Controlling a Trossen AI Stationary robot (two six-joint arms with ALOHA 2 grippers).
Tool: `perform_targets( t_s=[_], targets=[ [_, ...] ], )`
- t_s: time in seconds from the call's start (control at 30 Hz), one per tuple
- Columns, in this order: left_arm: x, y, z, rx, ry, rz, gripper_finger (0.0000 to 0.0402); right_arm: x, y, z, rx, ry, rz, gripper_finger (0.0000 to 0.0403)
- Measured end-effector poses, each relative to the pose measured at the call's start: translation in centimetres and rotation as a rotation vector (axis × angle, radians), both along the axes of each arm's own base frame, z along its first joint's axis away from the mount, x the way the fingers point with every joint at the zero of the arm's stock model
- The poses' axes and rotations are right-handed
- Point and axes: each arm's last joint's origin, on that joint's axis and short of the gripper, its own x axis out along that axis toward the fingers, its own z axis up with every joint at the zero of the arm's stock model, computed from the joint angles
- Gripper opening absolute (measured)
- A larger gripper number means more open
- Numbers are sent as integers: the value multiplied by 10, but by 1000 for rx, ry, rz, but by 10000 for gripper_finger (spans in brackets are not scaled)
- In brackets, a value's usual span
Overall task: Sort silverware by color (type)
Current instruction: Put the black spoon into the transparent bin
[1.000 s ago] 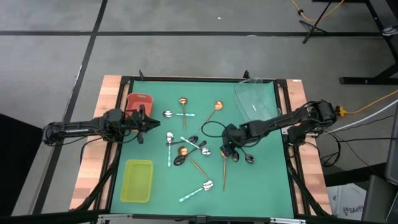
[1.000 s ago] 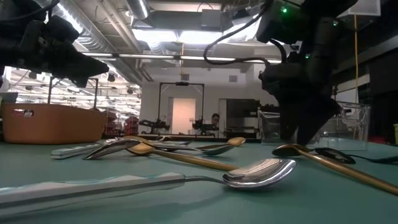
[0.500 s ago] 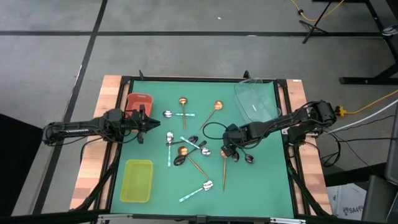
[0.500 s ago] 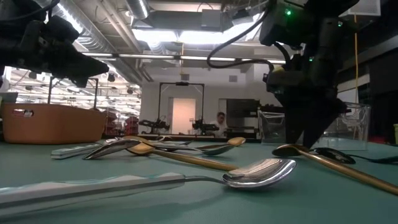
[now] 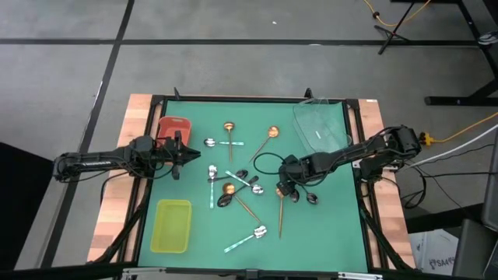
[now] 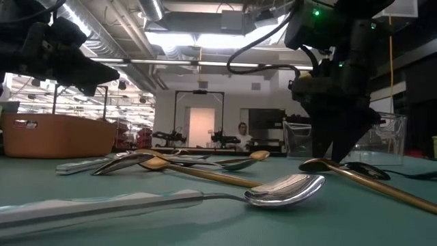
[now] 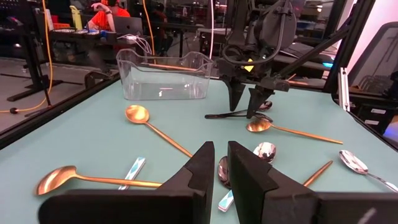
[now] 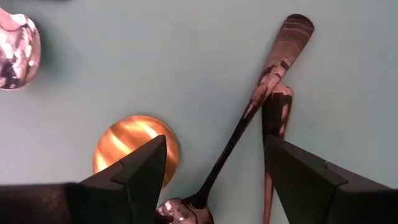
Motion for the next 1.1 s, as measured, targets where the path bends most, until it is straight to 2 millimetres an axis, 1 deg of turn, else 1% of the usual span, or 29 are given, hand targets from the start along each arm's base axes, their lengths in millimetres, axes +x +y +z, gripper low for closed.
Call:
perform_targets(
  t_s=[0.27, 0.5, 1.1],
  targets=[
    [0, 0, 0, 0, 0, 0, 39, 0, 0, 0, 1, -5, -1, 259],
    [0, 0, 0, 0, -1, 0, 39, 5, 1, -13, 16, 33, -13, 259],
    [0, 1, 0, 2, 0, 25, 39, 5, 2, -15, 25, 33, -9, 259]
  ],
)
